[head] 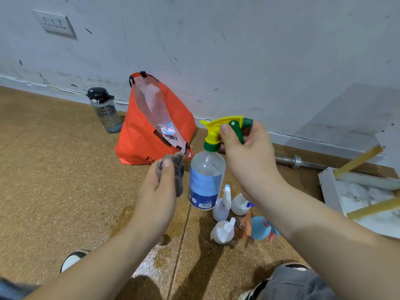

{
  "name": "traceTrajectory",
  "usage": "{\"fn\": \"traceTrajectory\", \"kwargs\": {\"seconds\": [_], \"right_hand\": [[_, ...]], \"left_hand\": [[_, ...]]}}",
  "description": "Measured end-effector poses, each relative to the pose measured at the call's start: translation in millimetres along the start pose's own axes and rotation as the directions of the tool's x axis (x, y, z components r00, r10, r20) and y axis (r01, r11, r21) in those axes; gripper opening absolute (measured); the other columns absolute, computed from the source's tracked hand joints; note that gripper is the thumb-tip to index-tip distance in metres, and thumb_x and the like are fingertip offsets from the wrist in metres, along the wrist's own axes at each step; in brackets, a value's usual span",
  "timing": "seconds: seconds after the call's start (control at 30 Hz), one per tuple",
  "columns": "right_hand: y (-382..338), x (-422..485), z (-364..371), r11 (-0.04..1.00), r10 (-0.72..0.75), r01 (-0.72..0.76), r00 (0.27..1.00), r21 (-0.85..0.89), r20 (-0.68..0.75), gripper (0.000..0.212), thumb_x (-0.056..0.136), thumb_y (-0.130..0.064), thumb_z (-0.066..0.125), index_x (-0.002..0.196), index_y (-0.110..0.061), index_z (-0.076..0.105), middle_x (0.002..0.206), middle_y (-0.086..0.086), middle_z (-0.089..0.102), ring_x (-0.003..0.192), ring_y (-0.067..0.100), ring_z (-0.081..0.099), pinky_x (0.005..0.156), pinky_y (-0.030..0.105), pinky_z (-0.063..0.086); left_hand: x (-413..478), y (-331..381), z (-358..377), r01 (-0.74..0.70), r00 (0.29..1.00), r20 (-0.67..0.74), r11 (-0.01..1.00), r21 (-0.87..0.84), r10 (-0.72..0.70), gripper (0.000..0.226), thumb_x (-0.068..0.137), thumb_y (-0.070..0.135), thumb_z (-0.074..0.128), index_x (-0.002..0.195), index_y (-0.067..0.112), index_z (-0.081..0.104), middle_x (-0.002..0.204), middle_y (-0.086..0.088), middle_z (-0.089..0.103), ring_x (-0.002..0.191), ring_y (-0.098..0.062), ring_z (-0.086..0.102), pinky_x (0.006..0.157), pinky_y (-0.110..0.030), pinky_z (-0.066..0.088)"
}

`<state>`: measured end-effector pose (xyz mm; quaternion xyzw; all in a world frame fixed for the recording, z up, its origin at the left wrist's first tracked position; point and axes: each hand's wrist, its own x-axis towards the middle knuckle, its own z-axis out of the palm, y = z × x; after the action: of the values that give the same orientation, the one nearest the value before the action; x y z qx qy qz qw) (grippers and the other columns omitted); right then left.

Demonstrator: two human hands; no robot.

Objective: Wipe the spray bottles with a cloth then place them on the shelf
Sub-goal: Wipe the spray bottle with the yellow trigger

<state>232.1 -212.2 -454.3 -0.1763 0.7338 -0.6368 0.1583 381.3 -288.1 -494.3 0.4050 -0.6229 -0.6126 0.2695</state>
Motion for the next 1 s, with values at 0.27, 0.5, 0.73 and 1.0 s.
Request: {"fn": "traceTrajectory", "kwargs": {"seconds": [0.27,0.5,0.73,1.0], "right_hand": [[-2.7,-19.2,10.8,0.999,-0.007,0.004,0.996,0.034,0.088,0.015,0.098,-0.025,0.071,0.107,-0.016,0.062,0.098,0.0,0.075,0.093,0.017,0.075,0.093,0.047,0.06],[-10.8,-13.0,2.8,0.996,-0.013,0.01,0.999,0.086,0.032,0.011,0.1,-0.022,0.066,0.107,-0.015,0.062,0.091,-0.004,0.072,0.081,0.004,0.071,0.078,0.026,0.062],[-8.0,-0.8,3.1,0.98,0.088,-0.074,0.994,0.186,-0.067,0.029,0.096,-0.038,0.065,0.113,-0.015,0.062,0.104,0.004,0.075,0.1,0.023,0.075,0.094,0.05,0.06],[10.1,18.7,-4.1,0.935,0.302,-0.268,0.945,0.233,-0.128,0.029,0.103,-0.03,0.063,0.119,-0.006,0.061,0.097,0.007,0.07,0.078,0.016,0.065,0.084,0.037,0.06]], "left_hand": [[2.8,-12.1,0.5,-0.373,0.893,0.327,0.914,0.159,0.308,0.054,0.107,0.046,0.043,0.157,0.028,0.037,0.152,0.019,0.052,0.137,0.007,0.047,0.111,-0.013,0.039],[-5.5,-41.2,0.6,0.521,0.811,0.383,0.843,-0.133,-0.442,0.047,0.11,0.043,0.035,0.132,0.013,0.065,0.119,-0.011,0.077,0.111,-0.031,0.072,0.087,-0.042,0.056],[-8.5,-3.8,0.5,0.663,0.748,0.409,0.596,-0.453,-0.522,0.051,0.109,0.03,0.029,0.124,0.001,0.068,0.118,-0.033,0.071,0.109,-0.046,0.072,0.097,-0.061,0.056],[-10.4,3.4,0.0,0.635,0.773,0.188,0.733,-0.245,-0.607,0.025,0.109,0.018,0.049,0.113,0.002,0.067,0.089,-0.016,0.079,0.071,-0.024,0.074,0.065,-0.038,0.061]]}}
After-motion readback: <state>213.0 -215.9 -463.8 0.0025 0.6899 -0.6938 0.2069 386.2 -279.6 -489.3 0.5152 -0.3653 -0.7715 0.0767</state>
